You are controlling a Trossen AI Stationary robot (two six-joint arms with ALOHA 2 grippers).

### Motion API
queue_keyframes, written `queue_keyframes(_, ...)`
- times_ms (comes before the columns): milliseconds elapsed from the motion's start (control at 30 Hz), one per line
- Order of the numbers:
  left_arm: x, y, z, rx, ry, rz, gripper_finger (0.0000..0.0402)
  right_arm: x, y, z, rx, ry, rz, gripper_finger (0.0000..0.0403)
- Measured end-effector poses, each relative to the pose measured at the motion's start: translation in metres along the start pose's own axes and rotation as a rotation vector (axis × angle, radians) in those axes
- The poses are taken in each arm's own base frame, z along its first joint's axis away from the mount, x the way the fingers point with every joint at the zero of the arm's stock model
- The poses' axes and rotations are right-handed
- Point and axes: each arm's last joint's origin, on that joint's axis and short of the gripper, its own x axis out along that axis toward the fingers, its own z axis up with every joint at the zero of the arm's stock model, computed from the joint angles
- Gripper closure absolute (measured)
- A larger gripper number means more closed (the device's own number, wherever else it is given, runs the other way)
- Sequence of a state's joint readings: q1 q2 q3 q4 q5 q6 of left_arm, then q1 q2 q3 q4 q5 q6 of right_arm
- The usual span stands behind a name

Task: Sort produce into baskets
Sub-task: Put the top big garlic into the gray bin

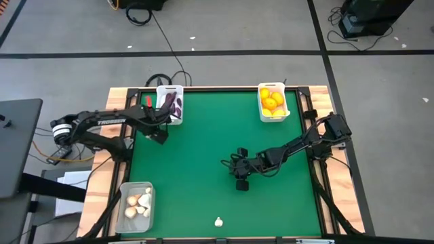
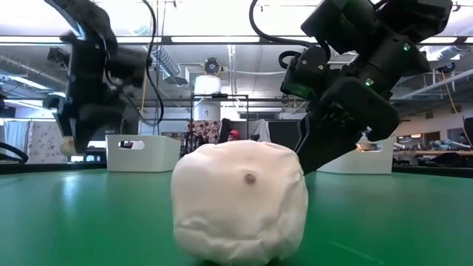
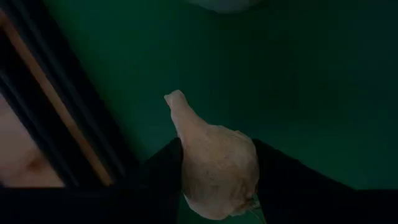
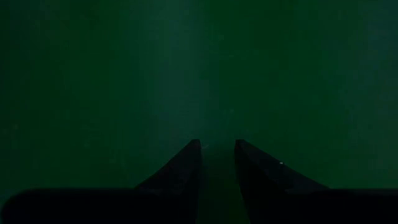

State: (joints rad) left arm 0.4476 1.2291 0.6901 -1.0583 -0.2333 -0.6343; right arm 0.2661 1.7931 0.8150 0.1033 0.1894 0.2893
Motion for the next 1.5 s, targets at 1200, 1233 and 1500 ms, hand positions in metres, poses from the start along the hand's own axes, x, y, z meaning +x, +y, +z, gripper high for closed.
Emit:
queue_keyframes(1200, -0.109, -0.115, -0.229, 0.291, 0.199, -0.308, 0.0226, -0.003, 0.013, 0.001, 0.048, -0.048, 0.013, 0.0293)
queue_keyframes(1233, -0.108, -0.115, -0.233, 0.289, 0.206, -0.298, 0.0226, -0.003, 0.013, 0.001, 0.049, -0.053, 0.014, 0.0293)
queue_keyframes(1500, -0.102, -0.113, -0.249, 0.315, 0.183, -0.256, 0.0222, -0.003, 0.013, 0.003, 0.034, -0.068, 0.02, 0.029)
